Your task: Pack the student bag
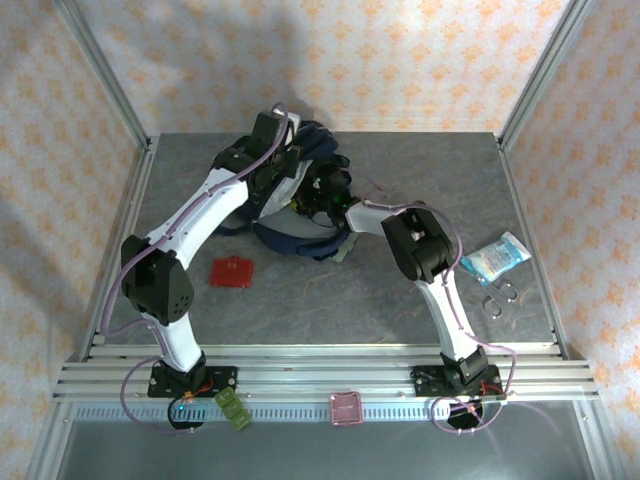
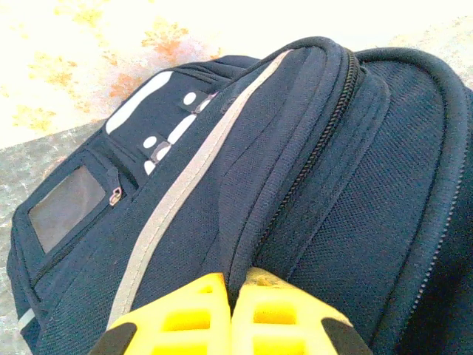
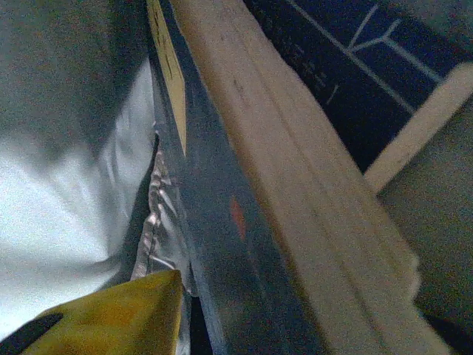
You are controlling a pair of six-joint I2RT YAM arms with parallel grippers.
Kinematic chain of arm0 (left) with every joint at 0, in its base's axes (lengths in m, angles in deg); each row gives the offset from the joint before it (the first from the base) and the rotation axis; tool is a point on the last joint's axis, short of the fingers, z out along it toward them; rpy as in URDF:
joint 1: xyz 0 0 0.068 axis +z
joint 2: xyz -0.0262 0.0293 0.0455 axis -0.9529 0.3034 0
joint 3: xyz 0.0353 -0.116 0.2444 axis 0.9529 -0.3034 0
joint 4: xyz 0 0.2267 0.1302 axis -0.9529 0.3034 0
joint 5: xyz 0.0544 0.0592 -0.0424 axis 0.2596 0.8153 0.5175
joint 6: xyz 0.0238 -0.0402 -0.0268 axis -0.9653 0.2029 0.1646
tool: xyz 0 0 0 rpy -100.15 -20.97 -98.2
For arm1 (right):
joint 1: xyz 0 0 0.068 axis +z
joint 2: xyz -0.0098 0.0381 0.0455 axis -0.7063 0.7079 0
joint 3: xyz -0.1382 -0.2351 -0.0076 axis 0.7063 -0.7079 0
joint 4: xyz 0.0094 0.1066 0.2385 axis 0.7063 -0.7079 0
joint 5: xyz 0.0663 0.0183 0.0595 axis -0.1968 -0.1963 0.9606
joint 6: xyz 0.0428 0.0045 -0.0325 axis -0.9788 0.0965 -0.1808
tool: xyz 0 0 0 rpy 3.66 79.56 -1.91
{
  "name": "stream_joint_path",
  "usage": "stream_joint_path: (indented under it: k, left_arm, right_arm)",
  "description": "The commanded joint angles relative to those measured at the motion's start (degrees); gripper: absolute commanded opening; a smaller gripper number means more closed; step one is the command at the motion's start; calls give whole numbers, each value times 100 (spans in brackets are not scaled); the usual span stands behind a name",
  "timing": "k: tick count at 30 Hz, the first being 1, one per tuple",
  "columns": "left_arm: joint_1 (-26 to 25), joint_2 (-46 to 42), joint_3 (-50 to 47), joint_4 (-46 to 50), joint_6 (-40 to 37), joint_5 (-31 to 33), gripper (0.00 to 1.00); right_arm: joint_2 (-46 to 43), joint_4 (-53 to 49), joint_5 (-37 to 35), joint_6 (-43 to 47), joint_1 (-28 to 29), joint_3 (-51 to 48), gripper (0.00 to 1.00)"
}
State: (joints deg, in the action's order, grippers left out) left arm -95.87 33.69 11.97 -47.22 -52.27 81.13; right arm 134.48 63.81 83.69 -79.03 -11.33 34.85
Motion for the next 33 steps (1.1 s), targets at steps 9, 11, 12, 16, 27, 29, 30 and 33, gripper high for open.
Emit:
stream_joint_path:
  k: [9,11,12,16,27,29,30,33]
  left_arm:
    - [6,-677,-362,-838,330,-110,0]
    - [-2,-673,-394,-841,361,-179,0]
    - [-11,-679,-411,-845,375,-218,0]
    - [-85,-671,-427,-858,444,-296,0]
    - [-169,-607,-818,-1230,1035,-452,0]
    - [-175,-620,-1016,-1467,1319,-503,0]
    - [-188,-626,-1083,-1566,1445,-547,0]
    - [-278,-593,-1206,-1853,1769,-595,0]
  right_arm:
    - [-497,-898,-123,264,-74,-327,27]
    - [-487,-878,-127,220,-48,-329,25]
    - [-489,-850,-179,210,-38,-321,14]
    - [-210,-1019,-248,168,-47,247,0]
    - [-698,-1603,-240,1022,-46,-21,40]
    - [-1447,-1466,-299,1250,-86,-941,42]
    - [-1753,-1487,-339,1376,-104,-1274,42]
    - [-2801,-1612,-586,1749,-143,-2173,44]
